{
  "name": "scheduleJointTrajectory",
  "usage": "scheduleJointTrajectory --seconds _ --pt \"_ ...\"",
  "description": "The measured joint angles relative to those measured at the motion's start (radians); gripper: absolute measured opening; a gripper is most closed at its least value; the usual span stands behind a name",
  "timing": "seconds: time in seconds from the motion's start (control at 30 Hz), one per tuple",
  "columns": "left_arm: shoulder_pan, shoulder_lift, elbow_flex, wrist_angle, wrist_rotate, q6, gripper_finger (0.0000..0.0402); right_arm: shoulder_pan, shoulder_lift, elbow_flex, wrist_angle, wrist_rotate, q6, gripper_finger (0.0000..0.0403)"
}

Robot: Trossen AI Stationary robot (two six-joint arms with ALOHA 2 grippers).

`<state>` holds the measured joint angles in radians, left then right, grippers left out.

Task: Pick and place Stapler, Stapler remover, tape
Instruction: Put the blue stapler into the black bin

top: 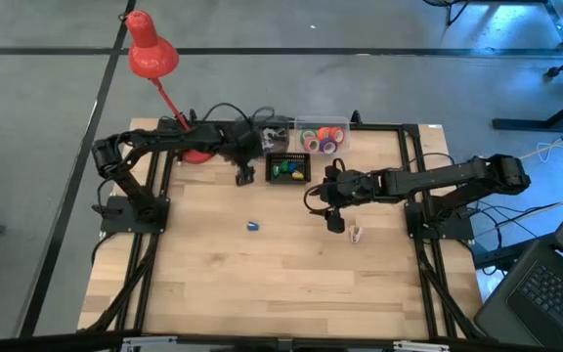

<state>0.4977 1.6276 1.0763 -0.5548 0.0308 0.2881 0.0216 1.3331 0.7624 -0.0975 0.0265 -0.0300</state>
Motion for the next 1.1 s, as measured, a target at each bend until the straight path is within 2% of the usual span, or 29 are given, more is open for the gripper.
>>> scheduleJointTrajectory --seconds 0.17,0.27,0.33,0.67,1.1 --pt "-0.062 0.000 0.000 -0.100 0.148 -0.118 0.0253 0.000 0.000 0.000 0.000 0.000 0.022 0.0265" --pt "-0.103 -0.001 -0.006 -0.099 0.272 -0.184 0.0253 0.000 0.000 0.000 0.000 0.000 0.023 0.0265" --pt "-0.135 -0.001 -0.012 -0.100 0.315 -0.208 0.0253 0.000 0.000 0.000 0.000 0.000 0.026 0.0265" --pt "-0.277 -0.001 -0.024 -0.098 0.316 -0.272 0.0253 0.000 0.000 0.000 0.002 0.000 0.026 0.0265" --pt "-0.406 -0.001 -0.024 -0.039 0.227 -0.303 0.0253 0.000 0.000 0.000 0.003 0.000 0.030 0.0265"
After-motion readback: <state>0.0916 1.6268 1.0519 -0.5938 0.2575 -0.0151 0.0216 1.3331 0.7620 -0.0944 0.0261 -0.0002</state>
